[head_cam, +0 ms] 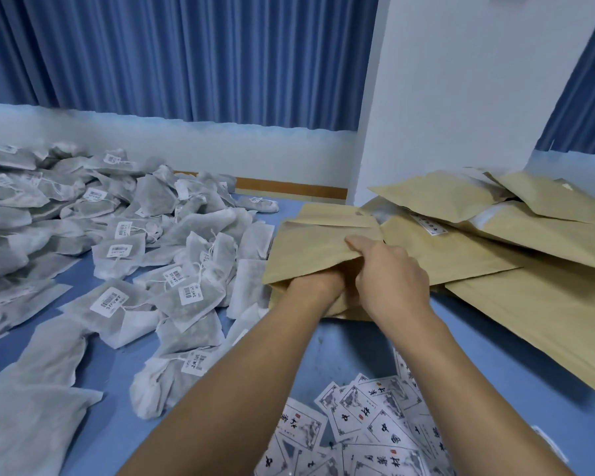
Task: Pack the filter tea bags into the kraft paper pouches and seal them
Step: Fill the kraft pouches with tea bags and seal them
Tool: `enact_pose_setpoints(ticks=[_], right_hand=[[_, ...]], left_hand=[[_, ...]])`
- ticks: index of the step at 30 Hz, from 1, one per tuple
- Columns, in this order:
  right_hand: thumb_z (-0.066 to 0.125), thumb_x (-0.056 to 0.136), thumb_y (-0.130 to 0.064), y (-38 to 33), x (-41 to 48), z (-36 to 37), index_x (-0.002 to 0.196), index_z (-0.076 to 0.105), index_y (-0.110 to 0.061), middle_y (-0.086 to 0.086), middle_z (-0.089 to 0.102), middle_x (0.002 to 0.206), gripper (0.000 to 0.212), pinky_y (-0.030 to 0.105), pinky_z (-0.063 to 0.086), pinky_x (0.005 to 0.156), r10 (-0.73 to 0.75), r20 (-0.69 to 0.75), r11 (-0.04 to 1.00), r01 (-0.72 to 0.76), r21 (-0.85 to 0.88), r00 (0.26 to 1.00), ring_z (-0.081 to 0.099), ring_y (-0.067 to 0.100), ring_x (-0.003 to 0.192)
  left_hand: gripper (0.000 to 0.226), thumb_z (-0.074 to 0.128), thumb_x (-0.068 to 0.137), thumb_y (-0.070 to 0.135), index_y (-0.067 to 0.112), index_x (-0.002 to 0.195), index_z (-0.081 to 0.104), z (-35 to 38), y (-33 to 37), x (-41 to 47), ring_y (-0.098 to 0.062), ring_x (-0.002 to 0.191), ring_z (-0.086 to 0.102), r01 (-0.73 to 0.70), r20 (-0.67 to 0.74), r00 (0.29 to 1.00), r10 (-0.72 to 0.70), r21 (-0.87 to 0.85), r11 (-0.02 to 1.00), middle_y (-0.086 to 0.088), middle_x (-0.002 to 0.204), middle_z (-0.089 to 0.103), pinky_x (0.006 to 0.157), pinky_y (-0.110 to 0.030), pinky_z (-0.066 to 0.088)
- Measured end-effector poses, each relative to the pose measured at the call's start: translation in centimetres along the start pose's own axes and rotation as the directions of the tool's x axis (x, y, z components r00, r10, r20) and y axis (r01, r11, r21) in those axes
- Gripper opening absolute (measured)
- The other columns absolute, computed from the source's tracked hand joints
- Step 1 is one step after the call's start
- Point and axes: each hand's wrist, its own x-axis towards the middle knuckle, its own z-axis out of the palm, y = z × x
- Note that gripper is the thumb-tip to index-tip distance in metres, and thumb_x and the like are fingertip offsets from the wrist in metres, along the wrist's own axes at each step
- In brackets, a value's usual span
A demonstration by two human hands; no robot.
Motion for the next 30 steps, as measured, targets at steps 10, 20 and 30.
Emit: enact_pose_setpoints(ticks=[10,20,30], right_hand=[[0.042,0.085,-0.005,-0.3,1.4,0.2,0.12,0.061,-0.04,0.006,0.067,0.104,0.052,0.033,0.034,0.066,0.025,-0.041,0.999,-0.026,-0.039,0.999,0.047,0.029,0.08],[0.048,0.083,0.001,-0.7,1.3,0.5,0.126,0.057,-0.045,-0.001,0.047,0.083,0.063,0.031,0.031,0.062,0.027,0.005,0.996,-0.026,-0.09,1.0,0.046,0.027,0.079],[0.043,0.087,-0.001,-0.5,0.5,0.6,0.137,0.049,-0.05,0.002,0.053,0.094,0.07,0.032,0.034,0.068,0.046,0.067,0.997,-0.041,-0.07,0.997,0.049,0.027,0.086]], left_hand=[[0.014,0.062,0.084,0.017,0.011,0.095,0.068,-0.6,-3.1,-7.3,-0.029,0.067,0.059,-0.491,-0.365,0.669,0.647,0.436,0.754,-0.006,0.078,0.061,0.055,-0.037,0.042],[0.025,0.052,0.079,0.036,0.028,0.1,0.063,1.4,-7.2,-13.5,-0.025,0.112,0.052,0.041,-0.3,0.949,0.095,0.416,0.909,-0.001,0.118,0.054,0.106,-0.067,0.024],[0.089,0.041,0.074,-0.024,0.025,0.148,0.035,-0.7,-5.5,-15.5,-0.014,0.152,0.016,-0.36,-0.526,0.829,0.19,-0.243,0.901,-0.001,0.165,0.012,0.11,-0.01,0.026]])
